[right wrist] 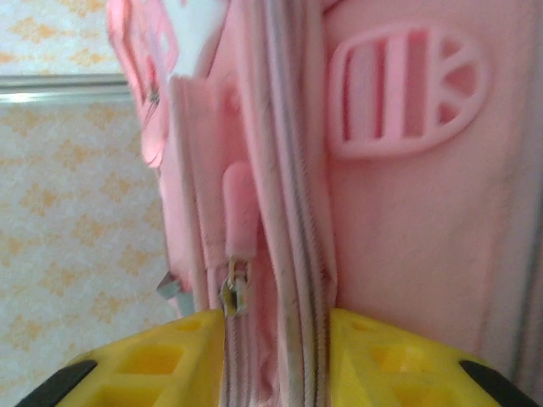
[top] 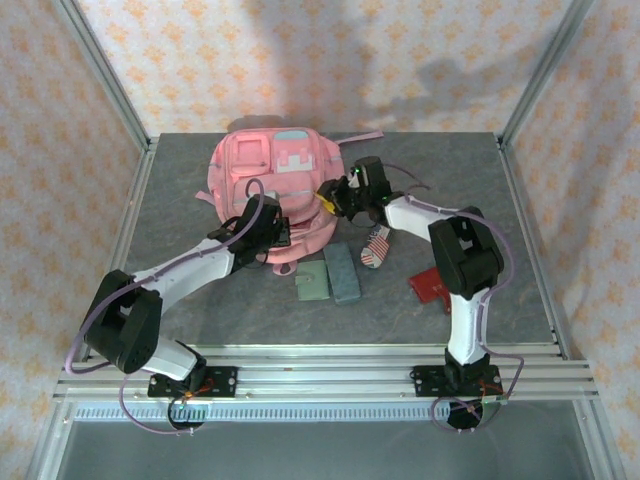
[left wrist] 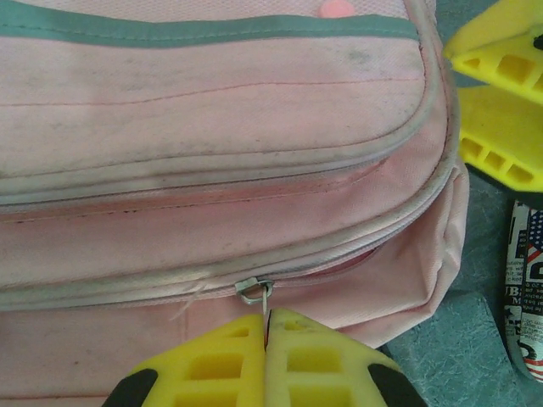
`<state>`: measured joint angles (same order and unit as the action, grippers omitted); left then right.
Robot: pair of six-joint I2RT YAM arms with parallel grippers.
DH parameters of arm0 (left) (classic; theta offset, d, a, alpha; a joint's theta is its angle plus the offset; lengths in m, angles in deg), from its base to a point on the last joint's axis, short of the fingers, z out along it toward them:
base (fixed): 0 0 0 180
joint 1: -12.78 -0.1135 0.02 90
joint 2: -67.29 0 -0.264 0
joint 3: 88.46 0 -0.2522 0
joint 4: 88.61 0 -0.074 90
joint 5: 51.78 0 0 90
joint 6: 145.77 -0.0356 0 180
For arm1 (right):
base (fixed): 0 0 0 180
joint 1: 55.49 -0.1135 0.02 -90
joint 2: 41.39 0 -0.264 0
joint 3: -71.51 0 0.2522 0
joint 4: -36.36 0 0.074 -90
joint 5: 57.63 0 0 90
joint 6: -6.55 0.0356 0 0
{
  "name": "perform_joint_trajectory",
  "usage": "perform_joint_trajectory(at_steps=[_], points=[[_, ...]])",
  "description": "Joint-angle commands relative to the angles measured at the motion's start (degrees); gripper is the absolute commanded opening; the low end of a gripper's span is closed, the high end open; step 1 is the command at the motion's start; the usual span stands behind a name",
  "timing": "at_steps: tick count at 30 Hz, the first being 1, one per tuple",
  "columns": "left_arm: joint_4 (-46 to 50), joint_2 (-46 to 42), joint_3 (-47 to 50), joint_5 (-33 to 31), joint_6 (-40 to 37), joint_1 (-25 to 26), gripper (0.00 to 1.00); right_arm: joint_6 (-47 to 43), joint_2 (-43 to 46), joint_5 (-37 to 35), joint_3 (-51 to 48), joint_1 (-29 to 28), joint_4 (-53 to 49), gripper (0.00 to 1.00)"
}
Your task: Pack the student bag
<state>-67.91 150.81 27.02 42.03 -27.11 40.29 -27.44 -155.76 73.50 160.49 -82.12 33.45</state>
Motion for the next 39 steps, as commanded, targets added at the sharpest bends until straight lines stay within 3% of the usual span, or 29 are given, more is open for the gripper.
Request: perform_joint_trajectory(at_steps=[1,6,10,19,25,27,30,37,39], points=[[-2.32,0.58,-1.58,0.42,0.59,0.73,0.00,3.76,1.74,2.39,-1.15,-2.79,7.99,0.35],[-2.55,0.59,-0.59,-0.15,0.87,0.88,0.00,4.53,-0.63,1.66,-0.93,-4.46,8.87,0.27],[-0.93,0.23,0.13,-3.18,0.65,0.88,0.00,3.81,-1.53,-0.15,-0.69,-4.31,7.71,0.00],[9.54,-2.92,3.25,-18.47,-1.80,-1.00,0.00,2.50,1.15,-3.24,-1.79,-1.66,7.09,0.00],[8.29,-7.60,8.61,-18.69,-1.42,-11.29,0.00,2.22,2.47,-3.69,-2.27,-0.02,7.63,0.00],[8.10,-7.52,8.31,-17.50,-2.41,-12.39,0.00,2.43,2.27,-3.17,-1.64,0.34,7.95,0.00],[7.99,-6.34,7.01,-10.69,-2.92,-11.24,0.00,2.22,1.61,-1.72,0.83,1.04,7.29,0.00],[2.98,-3.72,5.02,-4.09,0.41,-0.02,0.00,0.76,-0.57,-0.18,10.08,4.35,2.82,0.00],[1.03,-2.58,4.30,-3.36,1.50,2.13,0.00,1.17,-0.94,0.32,11.52,5.08,2.79,0.08]])
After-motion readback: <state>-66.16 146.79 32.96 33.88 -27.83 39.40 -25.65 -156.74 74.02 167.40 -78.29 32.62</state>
